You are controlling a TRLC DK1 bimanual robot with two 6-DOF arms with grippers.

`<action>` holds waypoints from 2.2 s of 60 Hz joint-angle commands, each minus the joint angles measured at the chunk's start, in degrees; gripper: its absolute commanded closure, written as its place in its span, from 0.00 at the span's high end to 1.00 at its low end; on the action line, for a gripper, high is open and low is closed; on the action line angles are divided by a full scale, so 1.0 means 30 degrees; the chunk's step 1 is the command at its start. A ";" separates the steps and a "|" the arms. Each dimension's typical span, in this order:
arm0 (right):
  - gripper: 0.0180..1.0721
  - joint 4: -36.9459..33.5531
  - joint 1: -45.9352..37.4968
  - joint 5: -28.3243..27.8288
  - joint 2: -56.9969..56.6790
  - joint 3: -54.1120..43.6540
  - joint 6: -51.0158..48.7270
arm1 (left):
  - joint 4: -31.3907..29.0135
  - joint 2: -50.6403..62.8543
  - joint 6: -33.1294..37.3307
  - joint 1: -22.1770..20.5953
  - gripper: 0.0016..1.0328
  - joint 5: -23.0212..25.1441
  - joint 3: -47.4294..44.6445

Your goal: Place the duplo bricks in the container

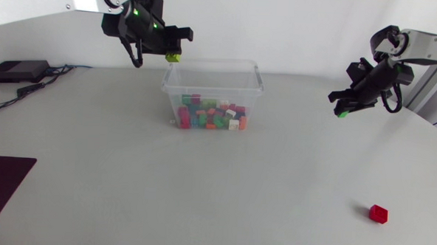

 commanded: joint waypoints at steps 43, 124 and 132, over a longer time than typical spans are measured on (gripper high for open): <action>0.23 0.0994 0.7283 -0.1150 -0.4144 0.1615 0.3322 | -0.1139 -0.0239 0.2063 0.0426 0.95 0.0788 0.0552; 0.96 0.8406 1.0242 0.0960 -0.0833 0.0677 0.3908 | -0.9460 -0.9702 1.1761 -0.0804 0.95 0.1549 -1.5122; 0.95 0.8406 0.9949 0.0901 -0.1947 -0.0172 0.4083 | -1.1540 -0.9702 1.1116 -0.1741 0.94 0.1462 -1.5532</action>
